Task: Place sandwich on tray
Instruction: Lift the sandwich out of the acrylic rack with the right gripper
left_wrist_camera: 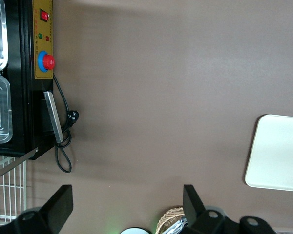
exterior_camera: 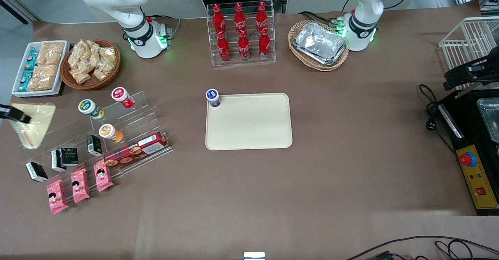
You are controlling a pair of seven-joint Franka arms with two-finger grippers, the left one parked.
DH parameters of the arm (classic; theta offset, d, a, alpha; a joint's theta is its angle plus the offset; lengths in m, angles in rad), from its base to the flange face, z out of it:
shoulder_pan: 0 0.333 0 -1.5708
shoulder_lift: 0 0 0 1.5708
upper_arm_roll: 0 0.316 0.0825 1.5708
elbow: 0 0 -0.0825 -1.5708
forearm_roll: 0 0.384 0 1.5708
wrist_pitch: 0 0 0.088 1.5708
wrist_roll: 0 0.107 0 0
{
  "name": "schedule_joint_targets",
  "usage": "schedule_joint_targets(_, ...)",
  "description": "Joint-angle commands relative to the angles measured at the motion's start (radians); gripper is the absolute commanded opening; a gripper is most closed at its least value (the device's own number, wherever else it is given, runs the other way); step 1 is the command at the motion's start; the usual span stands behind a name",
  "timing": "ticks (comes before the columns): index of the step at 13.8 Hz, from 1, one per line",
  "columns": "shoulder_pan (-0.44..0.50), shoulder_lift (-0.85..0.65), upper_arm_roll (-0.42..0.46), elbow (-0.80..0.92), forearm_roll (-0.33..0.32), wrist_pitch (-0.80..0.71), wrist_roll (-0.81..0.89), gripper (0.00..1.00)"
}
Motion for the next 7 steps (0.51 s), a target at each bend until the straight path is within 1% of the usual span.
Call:
schedule_joint_targets(1,0.112,0.021,-0.003,0.056,0.016,-0.077,-0.077,0.33)
schedule_joint_targets(4,0.190,0.017,0.003,0.057,0.020,-0.082,-0.223,0.33)
schedule_joint_targets(7,0.274,0.012,0.072,0.057,0.016,-0.082,-0.239,0.33)
